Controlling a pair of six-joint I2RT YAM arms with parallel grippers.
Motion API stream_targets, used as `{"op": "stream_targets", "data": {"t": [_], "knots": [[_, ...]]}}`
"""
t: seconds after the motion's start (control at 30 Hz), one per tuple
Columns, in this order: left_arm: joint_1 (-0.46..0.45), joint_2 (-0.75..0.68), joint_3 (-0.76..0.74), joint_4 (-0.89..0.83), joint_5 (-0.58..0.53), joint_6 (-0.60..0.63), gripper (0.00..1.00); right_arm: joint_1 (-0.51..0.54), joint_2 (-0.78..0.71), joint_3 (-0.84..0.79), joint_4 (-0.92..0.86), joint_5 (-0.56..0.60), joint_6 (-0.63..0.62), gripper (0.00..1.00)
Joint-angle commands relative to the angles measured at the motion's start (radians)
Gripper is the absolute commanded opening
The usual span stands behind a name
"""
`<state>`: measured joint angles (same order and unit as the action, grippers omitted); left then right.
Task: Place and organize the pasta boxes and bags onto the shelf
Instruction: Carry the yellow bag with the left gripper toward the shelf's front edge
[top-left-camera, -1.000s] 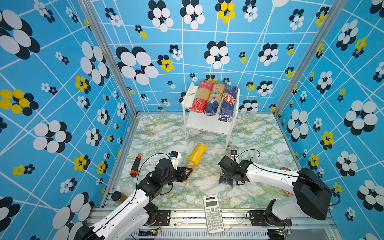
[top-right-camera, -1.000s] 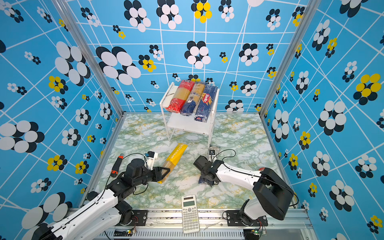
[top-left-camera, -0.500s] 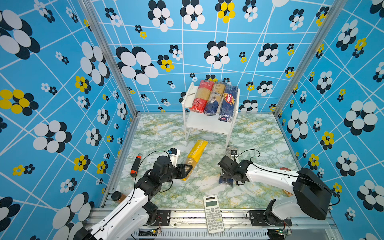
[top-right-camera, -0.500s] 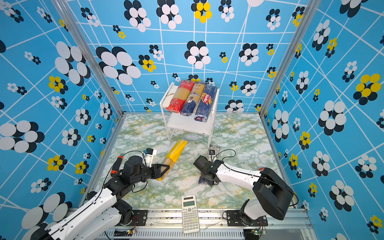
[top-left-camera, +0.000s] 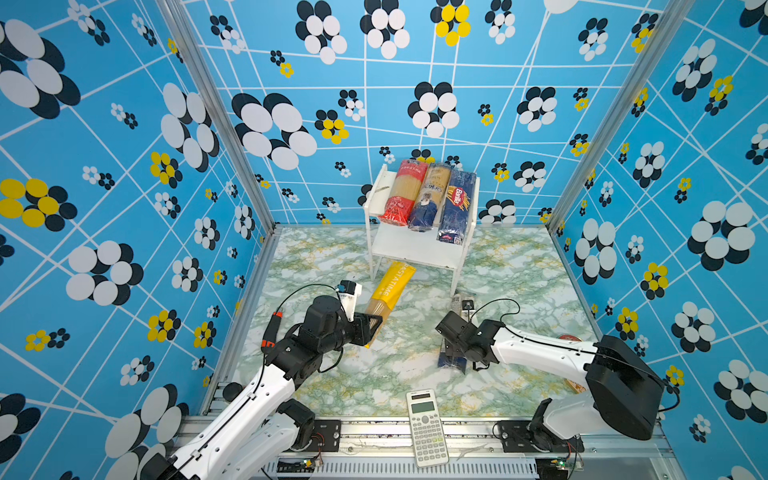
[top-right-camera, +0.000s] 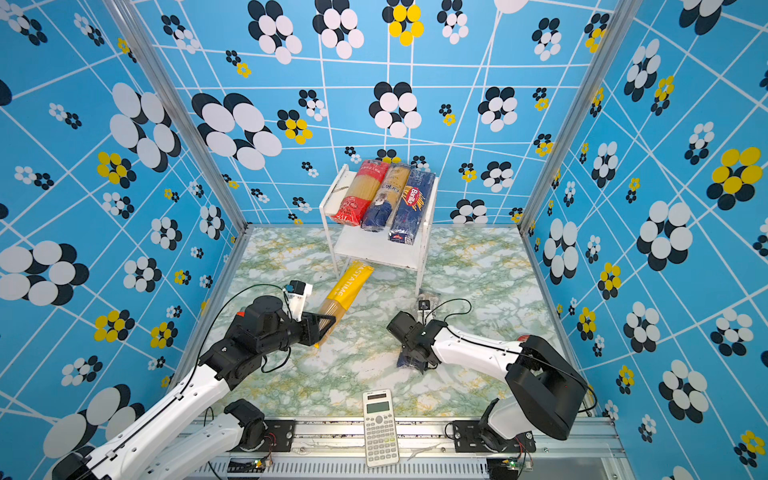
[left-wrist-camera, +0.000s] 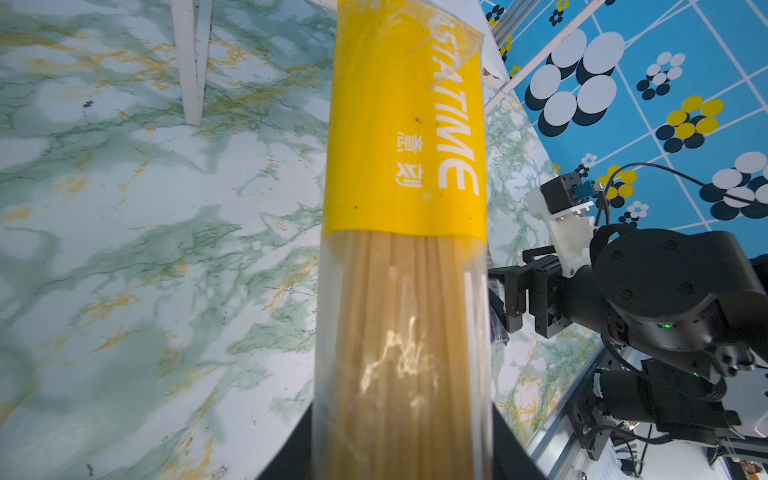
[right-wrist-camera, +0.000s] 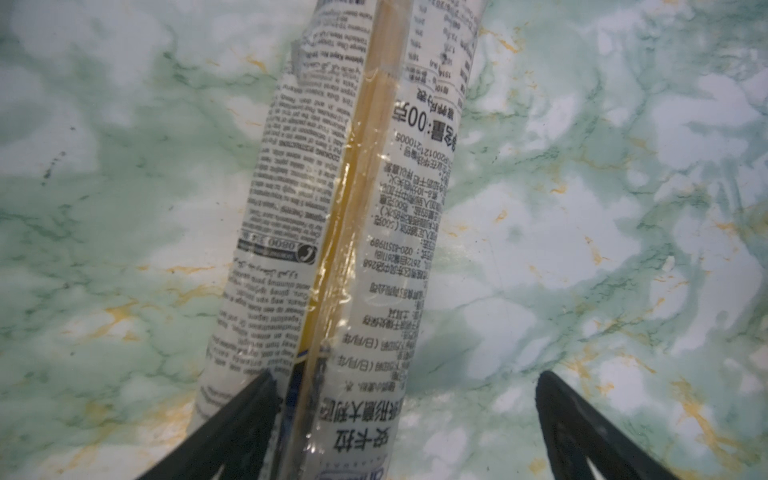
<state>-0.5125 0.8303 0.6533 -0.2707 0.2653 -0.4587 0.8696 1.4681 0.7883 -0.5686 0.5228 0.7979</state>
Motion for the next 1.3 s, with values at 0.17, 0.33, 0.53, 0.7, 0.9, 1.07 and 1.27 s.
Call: {"op": "stream_targets", "data": {"t": [0.17, 0.33, 0.53, 0.7, 0.9, 1.07, 1.27], "knots": [[0.005, 0.047, 0.144, 0.136, -0.045, 0.119, 0.02, -0.004, 0.028, 0.025, -0.023, 0.017, 0.003, 0.99], [0.008, 0.107, 0.178, 0.174, -0.066, 0.13, 0.02, -0.004, 0.025, 0.027, -0.028, 0.02, 0.001, 0.99], [0.011, 0.182, 0.23, 0.228, -0.082, 0.129, 0.02, -0.006, 0.016, 0.027, -0.034, 0.03, 0.0, 0.99], [0.012, 0.228, 0.269, 0.262, -0.078, 0.121, 0.02, -0.008, 0.012, 0.029, -0.037, 0.033, -0.003, 0.99], [0.016, 0.254, 0.287, 0.287, -0.087, 0.108, 0.03, -0.011, 0.012, 0.027, -0.037, 0.036, -0.008, 0.99], [0.024, 0.276, 0.281, 0.346, -0.097, 0.084, 0.02, -0.015, 0.015, 0.029, -0.032, 0.037, -0.015, 0.99], [0.028, 0.333, 0.307, 0.383, -0.11, 0.068, 0.03, -0.016, 0.017, 0.026, -0.026, 0.036, -0.019, 0.99]]}}
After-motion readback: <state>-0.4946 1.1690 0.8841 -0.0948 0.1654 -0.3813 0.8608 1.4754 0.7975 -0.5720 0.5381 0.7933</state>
